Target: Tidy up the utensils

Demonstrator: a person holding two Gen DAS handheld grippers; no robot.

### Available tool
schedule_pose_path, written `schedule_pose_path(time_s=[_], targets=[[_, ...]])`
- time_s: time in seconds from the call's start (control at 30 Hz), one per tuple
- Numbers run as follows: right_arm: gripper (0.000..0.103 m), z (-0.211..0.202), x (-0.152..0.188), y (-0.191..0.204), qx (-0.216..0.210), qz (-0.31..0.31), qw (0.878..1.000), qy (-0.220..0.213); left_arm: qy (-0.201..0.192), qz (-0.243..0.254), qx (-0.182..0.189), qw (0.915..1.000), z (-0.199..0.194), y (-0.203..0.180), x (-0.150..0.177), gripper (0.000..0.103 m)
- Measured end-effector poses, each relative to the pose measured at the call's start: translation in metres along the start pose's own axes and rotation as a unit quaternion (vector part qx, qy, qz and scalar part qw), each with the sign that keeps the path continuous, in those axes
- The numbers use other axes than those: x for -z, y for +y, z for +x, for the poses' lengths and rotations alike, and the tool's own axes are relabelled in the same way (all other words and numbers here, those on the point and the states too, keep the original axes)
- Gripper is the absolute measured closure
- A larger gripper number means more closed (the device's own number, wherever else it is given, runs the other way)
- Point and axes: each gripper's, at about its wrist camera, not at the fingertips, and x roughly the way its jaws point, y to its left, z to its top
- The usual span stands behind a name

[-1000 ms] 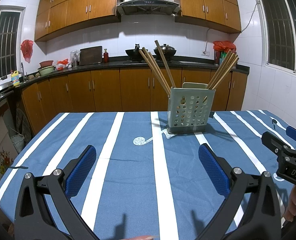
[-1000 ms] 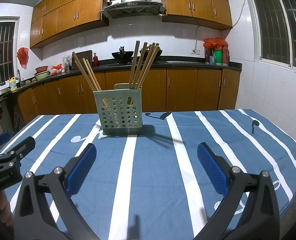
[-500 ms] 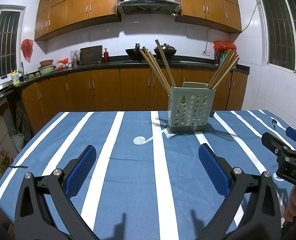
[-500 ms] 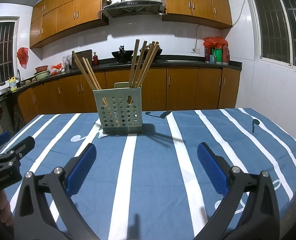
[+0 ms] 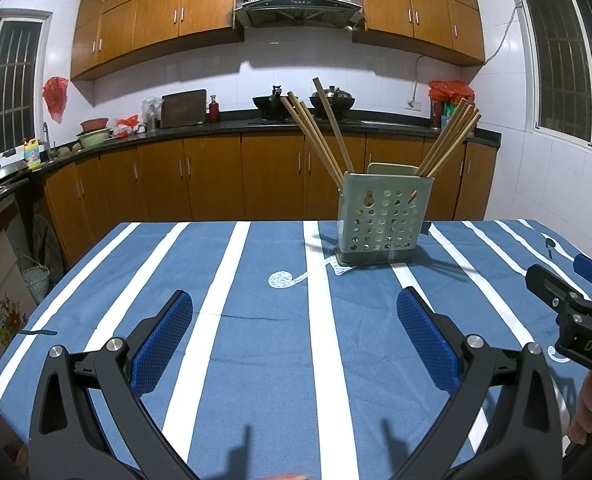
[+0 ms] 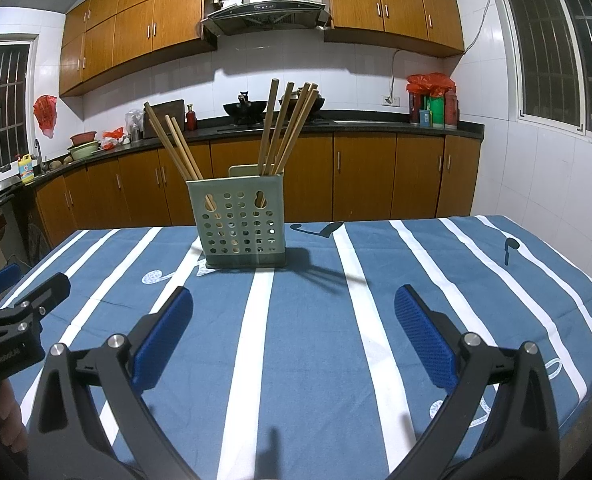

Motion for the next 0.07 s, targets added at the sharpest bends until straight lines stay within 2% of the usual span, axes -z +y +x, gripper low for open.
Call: schedule_pose_path(time_s=[0.07], targets=[[0.004, 0.0001, -0.0003, -0.0005, 0.0, 0.0, 1.0, 0.0, 0.001, 0.0, 0.0, 1.0, 0.0002, 0.0, 0.0016, 0.002]])
